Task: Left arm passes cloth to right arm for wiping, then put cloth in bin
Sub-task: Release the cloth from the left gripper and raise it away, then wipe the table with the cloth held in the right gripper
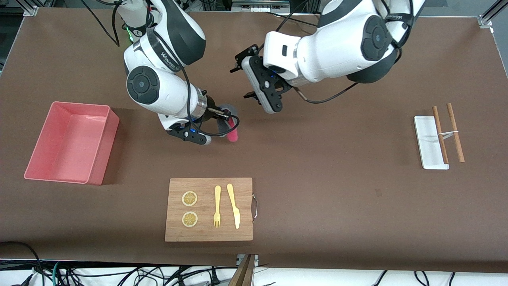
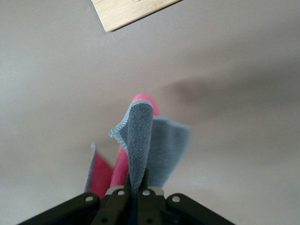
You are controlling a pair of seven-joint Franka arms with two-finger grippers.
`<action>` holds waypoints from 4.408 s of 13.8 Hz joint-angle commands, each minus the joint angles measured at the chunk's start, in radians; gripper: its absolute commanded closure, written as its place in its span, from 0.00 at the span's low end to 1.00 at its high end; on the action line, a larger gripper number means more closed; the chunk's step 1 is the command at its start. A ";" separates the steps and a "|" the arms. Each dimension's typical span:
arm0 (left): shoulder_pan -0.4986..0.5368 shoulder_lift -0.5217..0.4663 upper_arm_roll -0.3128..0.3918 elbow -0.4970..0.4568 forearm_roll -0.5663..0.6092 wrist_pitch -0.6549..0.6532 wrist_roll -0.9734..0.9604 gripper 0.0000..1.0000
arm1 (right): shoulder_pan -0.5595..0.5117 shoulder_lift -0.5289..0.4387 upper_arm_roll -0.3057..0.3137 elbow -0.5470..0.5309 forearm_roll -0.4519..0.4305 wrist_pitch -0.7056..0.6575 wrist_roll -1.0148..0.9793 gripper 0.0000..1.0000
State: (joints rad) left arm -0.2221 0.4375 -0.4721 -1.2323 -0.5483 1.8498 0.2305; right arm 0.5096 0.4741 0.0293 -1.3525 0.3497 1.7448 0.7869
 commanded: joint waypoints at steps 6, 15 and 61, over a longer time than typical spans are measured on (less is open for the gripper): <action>0.174 -0.069 0.012 -0.010 0.440 -0.328 -0.102 0.00 | -0.029 0.099 0.004 0.013 -0.008 -0.014 0.006 1.00; 0.336 -0.207 0.160 -0.050 0.559 -0.422 -0.083 0.00 | 0.001 0.248 0.058 -0.013 0.000 0.212 0.061 1.00; 0.173 -0.396 0.400 -0.358 0.577 -0.339 -0.161 0.00 | -0.218 0.195 0.231 -0.212 -0.238 0.403 0.104 1.00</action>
State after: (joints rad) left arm -0.0416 0.0351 -0.0685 -1.6170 0.0026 1.5319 0.0854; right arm 0.2946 0.6661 0.2280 -1.5594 0.0943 2.1037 0.8329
